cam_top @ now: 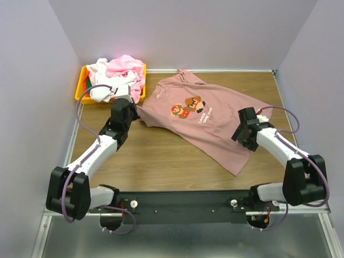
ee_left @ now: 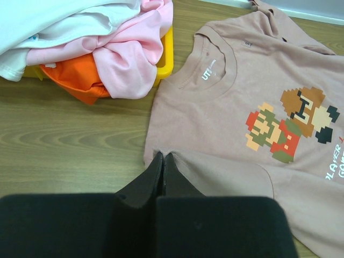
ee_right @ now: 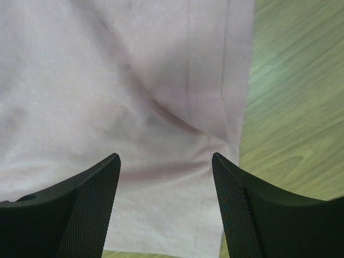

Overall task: Fold and stack the t-shirts
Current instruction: Fold the tshirt

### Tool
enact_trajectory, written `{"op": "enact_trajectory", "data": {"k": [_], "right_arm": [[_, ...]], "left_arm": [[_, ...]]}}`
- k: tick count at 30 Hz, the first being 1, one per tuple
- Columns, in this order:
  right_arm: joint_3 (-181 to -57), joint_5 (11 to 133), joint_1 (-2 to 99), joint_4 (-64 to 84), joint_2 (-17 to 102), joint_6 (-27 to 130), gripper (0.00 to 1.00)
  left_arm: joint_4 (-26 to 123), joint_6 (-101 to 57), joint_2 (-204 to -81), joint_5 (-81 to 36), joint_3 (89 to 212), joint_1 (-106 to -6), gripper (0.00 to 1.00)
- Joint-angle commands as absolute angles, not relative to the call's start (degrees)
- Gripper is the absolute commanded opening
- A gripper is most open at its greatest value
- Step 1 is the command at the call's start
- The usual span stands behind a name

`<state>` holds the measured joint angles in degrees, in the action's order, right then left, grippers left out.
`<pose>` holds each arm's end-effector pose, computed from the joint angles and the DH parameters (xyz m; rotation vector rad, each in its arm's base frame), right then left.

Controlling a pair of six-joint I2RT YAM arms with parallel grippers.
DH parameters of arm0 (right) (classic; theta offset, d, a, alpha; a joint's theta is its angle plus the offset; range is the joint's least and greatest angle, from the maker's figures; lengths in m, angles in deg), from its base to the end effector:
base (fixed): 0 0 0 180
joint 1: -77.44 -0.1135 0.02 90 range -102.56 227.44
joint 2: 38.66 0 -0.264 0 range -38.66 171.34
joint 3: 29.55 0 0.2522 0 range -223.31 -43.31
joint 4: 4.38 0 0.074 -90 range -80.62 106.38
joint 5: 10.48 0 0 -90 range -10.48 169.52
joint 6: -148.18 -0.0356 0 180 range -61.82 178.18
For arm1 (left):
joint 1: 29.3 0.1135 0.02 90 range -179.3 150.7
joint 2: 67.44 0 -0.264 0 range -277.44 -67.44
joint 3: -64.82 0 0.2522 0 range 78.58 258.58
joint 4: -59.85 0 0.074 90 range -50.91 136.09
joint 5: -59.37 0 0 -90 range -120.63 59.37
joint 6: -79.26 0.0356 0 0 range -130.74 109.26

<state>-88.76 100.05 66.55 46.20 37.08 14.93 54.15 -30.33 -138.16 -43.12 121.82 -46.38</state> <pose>0.2366 0.0328 0.1987 0.8227 2.4907 -0.1812 0.2703 -0.0750 0.2667 -0.1889 1.8984 -0.2259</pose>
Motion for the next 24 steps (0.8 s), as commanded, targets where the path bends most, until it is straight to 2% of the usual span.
{"op": "enact_trajectory", "data": {"k": [1,6,15,24], "right_arm": [[-87.3,98.1,66.4,40.9,39.4,16.5,0.76],[-88.0,98.4,66.4,38.1,41.6,17.8,0.76],[-92.4,100.2,66.4,37.2,52.8,19.6,0.80],[-103.2,100.6,66.4,36.1,65.7,21.8,0.82]], "left_arm": [[55.9,-29.6,-136.8,-42.7,121.1,-46.9,0.00],[55.9,-29.6,-136.8,-42.8,120.9,-47.0,0.00],[56.4,-29.6,-136.7,-42.9,120.2,-47.1,0.00],[57.1,-29.6,-137.1,-42.0,120.0,-47.1,0.00]]}}
